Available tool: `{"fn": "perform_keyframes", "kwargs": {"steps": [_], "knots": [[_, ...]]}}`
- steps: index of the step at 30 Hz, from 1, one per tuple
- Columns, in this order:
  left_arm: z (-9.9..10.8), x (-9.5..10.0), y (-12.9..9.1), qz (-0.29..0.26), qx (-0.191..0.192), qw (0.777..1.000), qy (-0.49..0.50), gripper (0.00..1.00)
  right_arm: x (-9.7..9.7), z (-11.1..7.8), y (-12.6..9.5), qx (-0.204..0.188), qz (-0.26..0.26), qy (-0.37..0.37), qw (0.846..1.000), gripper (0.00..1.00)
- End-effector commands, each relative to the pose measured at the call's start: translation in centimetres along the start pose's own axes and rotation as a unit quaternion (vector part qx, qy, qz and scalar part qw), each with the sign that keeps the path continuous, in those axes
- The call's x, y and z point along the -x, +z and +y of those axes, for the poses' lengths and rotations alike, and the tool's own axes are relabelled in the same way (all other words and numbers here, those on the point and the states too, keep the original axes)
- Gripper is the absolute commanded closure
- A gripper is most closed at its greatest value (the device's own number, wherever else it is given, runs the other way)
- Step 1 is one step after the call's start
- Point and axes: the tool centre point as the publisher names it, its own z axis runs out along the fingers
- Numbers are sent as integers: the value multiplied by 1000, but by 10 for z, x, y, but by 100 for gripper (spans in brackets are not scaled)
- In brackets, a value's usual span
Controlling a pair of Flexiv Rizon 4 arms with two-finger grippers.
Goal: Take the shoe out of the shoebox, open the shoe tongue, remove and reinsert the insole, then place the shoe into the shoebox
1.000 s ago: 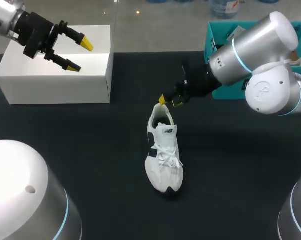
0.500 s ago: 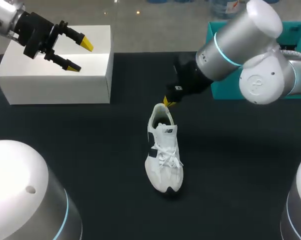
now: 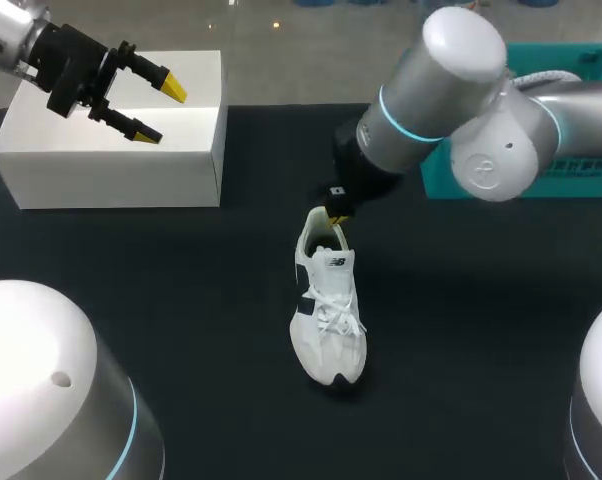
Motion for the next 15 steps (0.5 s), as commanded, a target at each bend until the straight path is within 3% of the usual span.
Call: {"fn": "perform_keyframes", "kwargs": {"steps": [1,15], "knots": [[0,0,0,1,-1,1000,0,0,-11,3,27,1,-123,6,992,100],[0,0,0,1,-1,1000,0,0,-5,-21,47,-30,-111,46,992,100]]}}
